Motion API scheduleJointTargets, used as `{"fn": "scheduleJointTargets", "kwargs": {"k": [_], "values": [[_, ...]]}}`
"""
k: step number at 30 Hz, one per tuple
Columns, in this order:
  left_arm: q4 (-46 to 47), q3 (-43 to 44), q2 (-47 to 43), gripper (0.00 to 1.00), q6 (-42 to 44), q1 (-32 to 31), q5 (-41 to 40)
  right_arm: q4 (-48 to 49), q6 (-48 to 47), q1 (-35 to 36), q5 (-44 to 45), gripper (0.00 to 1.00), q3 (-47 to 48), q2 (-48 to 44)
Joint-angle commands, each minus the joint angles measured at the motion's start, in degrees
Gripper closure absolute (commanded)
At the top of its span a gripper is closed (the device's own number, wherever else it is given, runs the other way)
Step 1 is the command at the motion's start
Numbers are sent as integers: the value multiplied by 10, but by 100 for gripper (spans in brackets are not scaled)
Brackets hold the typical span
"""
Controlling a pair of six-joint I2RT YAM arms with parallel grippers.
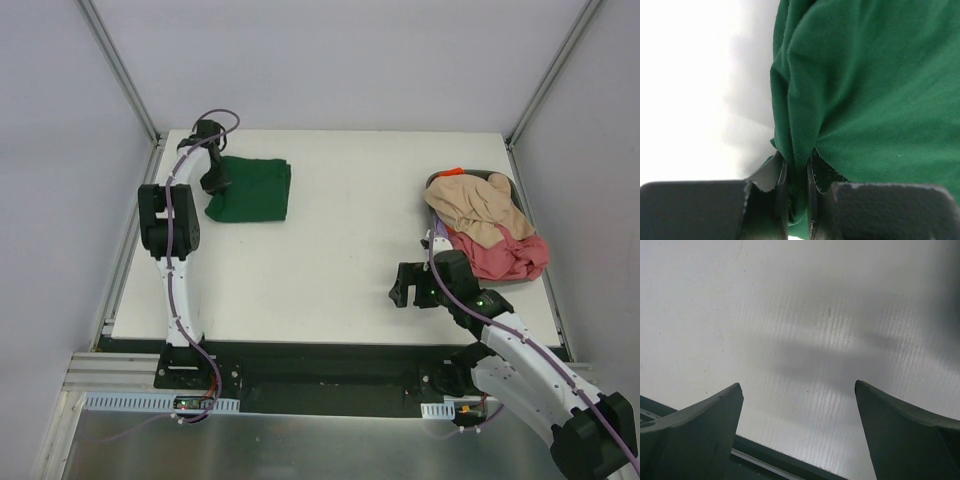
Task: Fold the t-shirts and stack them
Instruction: Put the neatly folded tshirt into the corner of the board with the left arm
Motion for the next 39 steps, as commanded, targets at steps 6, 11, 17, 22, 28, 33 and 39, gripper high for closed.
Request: {"fn": "scheduleJointTargets", "kwargs": {"k": [6,11,17,22,28,33,39], "values": [[-80,241,127,100,64,59,-146,2,-11,-12,-1,4,6,-8],[-62,334,178,100,116,69,-141,2,-10,-17,0,4,7,5],[-23,345,171,100,83,88,-133,6,-7,-20,1,4,8,20],[26,345,168,94,113,100,-133,0,-4,-23,-8,4,11,27],[70,347,172,80,146,99,-155,-2,4,-24,-13,4,5,14],[82,346,148,53,130,98,-124,-32,15,-24,-11,4,10,-7],[86,263,30,1,33,83,-14,-38,18,-25,-19,4,3,-51]]}}
